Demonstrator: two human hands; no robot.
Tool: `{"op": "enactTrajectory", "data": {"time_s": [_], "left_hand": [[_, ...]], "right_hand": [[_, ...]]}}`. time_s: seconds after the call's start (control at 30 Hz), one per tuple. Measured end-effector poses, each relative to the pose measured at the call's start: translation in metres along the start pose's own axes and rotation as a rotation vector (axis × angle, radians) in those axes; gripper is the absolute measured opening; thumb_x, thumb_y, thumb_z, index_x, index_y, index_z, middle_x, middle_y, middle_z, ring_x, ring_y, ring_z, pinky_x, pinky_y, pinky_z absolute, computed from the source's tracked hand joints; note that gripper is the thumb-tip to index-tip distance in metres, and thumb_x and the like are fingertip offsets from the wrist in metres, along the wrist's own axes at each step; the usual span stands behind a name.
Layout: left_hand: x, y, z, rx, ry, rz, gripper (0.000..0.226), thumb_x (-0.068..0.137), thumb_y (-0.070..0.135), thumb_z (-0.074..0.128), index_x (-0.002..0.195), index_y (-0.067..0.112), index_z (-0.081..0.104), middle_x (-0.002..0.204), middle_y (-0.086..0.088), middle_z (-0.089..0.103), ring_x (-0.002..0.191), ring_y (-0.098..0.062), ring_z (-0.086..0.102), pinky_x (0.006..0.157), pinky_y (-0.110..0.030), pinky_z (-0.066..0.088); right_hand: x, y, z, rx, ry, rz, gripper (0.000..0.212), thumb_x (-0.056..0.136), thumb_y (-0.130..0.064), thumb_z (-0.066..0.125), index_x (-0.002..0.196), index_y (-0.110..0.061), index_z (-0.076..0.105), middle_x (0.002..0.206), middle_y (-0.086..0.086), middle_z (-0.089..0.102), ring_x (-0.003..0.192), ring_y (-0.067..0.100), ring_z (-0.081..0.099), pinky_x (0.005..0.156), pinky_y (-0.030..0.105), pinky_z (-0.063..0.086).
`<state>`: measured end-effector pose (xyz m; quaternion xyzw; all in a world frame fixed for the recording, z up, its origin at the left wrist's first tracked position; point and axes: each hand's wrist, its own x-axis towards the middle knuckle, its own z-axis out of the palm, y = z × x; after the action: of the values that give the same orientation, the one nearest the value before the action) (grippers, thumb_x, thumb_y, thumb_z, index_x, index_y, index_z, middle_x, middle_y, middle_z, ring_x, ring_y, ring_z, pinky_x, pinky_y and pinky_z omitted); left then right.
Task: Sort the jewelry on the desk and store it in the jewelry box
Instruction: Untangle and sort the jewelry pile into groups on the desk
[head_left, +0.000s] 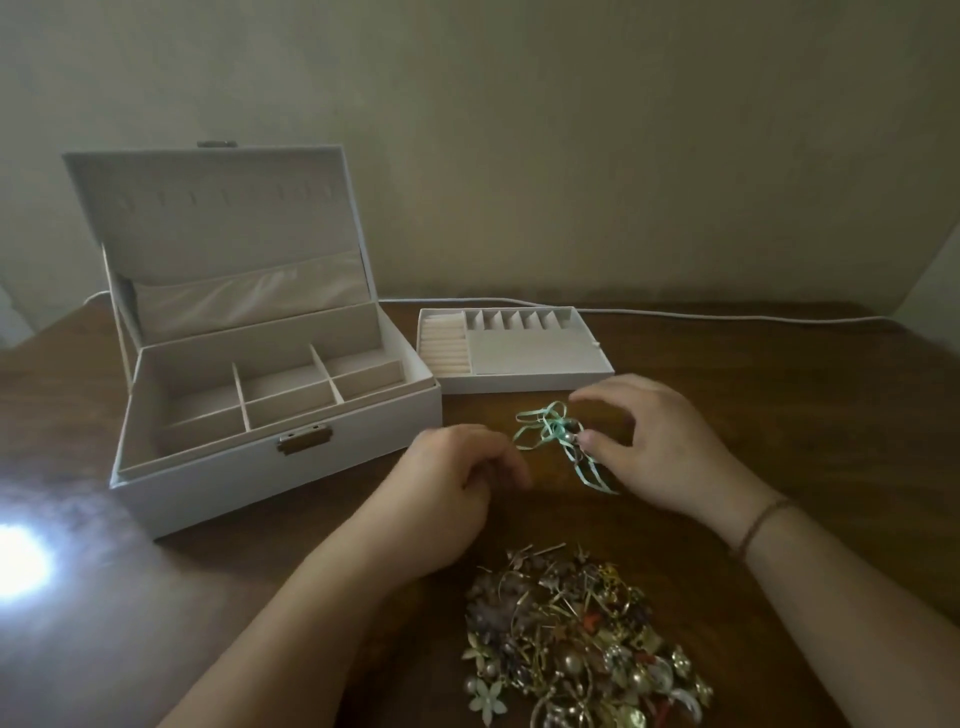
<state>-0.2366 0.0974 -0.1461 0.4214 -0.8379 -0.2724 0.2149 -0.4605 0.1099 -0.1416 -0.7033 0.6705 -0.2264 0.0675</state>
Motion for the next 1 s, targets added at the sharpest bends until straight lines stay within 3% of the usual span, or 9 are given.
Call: {"op": "enactTrajectory", "data": {"time_s": [0.07, 0.13, 0.23, 0.37, 0.5, 0.67, 0.83, 1.0], "left_hand": [[-0.002, -0.002, -0.009, 0.010, -0.094, 0.015, 0.034, 0.095, 0.009, 0.056, 0.089, 0.040, 0.069, 0.093, 0.021, 0.061, 0.088, 0.006, 0.057, 0.071, -0.009, 0.047], [-0.006, -0.003, -0.015, 0.048, -0.233, 0.047, 0.022, 0.094, 0.021, 0.063, 0.097, 0.041, 0.070, 0.095, 0.025, 0.061, 0.088, 0.009, 0.056, 0.071, -0.010, 0.046], [-0.008, -0.003, -0.018, 0.105, -0.352, 0.079, 0.018, 0.092, 0.030, 0.065, 0.107, 0.040, 0.069, 0.093, 0.030, 0.057, 0.088, 0.015, 0.053, 0.072, -0.004, 0.041], [-0.008, -0.006, -0.018, 0.148, -0.334, 0.056, 0.012, 0.089, 0.033, 0.069, 0.100, 0.038, 0.068, 0.094, 0.018, 0.062, 0.084, 0.003, 0.056, 0.069, -0.011, 0.046], [-0.007, -0.010, -0.016, 0.156, -0.311, 0.042, 0.008, 0.090, 0.031, 0.067, 0.097, 0.035, 0.068, 0.093, 0.015, 0.064, 0.083, -0.001, 0.058, 0.070, -0.014, 0.047], [-0.006, -0.010, -0.013, 0.143, -0.268, 0.037, 0.011, 0.095, 0.028, 0.061, 0.099, 0.037, 0.066, 0.093, 0.019, 0.064, 0.087, 0.003, 0.059, 0.077, -0.012, 0.048], [-0.005, -0.009, -0.010, 0.135, -0.235, 0.074, 0.009, 0.095, 0.036, 0.059, 0.092, 0.034, 0.066, 0.084, 0.013, 0.065, 0.079, -0.002, 0.060, 0.069, -0.018, 0.050], [-0.006, -0.008, -0.009, 0.025, -0.174, 0.018, 0.040, 0.099, 0.049, 0.036, 0.087, 0.027, 0.066, 0.078, 0.007, 0.062, 0.072, -0.007, 0.058, 0.070, -0.030, 0.048]], "right_hand": [[-0.008, -0.004, -0.014, -0.034, -0.006, -0.048, 0.018, 0.089, -0.035, 0.063, 0.107, -0.039, 0.065, 0.109, -0.018, 0.059, 0.098, 0.000, 0.051, 0.079, 0.024, 0.045], [-0.017, -0.018, -0.024, -0.026, -0.162, -0.127, 0.009, 0.088, -0.036, 0.064, 0.096, -0.038, 0.068, 0.093, -0.020, 0.061, 0.084, -0.003, 0.053, 0.071, 0.019, 0.041], [-0.029, -0.044, -0.021, -0.039, -0.354, -0.229, 0.014, 0.090, -0.038, 0.062, 0.102, -0.038, 0.069, 0.094, -0.022, 0.061, 0.086, -0.005, 0.053, 0.076, 0.020, 0.047], [-0.035, -0.055, -0.009, -0.141, -0.412, -0.256, 0.019, 0.091, -0.039, 0.059, 0.109, -0.040, 0.067, 0.103, -0.023, 0.057, 0.097, -0.003, 0.051, 0.089, 0.030, 0.048], [-0.033, -0.052, -0.013, -0.236, -0.437, -0.259, 0.021, 0.092, -0.036, 0.059, 0.111, -0.043, 0.066, 0.111, -0.025, 0.059, 0.109, 0.002, 0.051, 0.097, 0.031, 0.044], [-0.033, -0.051, -0.014, -0.249, -0.437, -0.263, 0.018, 0.087, -0.045, 0.063, 0.104, -0.045, 0.067, 0.103, -0.025, 0.059, 0.105, 0.002, 0.051, 0.090, 0.029, 0.045], [-0.035, -0.054, -0.011, -0.282, -0.433, -0.305, 0.003, 0.092, -0.038, 0.058, 0.092, -0.038, 0.062, 0.093, -0.020, 0.054, 0.095, 0.002, 0.046, 0.081, 0.030, 0.047], [-0.035, -0.054, -0.014, -0.363, -0.332, -0.399, 0.017, 0.095, -0.025, 0.054, 0.086, -0.037, 0.046, 0.090, -0.018, 0.046, 0.092, 0.003, 0.039, 0.075, 0.027, 0.046]]}}
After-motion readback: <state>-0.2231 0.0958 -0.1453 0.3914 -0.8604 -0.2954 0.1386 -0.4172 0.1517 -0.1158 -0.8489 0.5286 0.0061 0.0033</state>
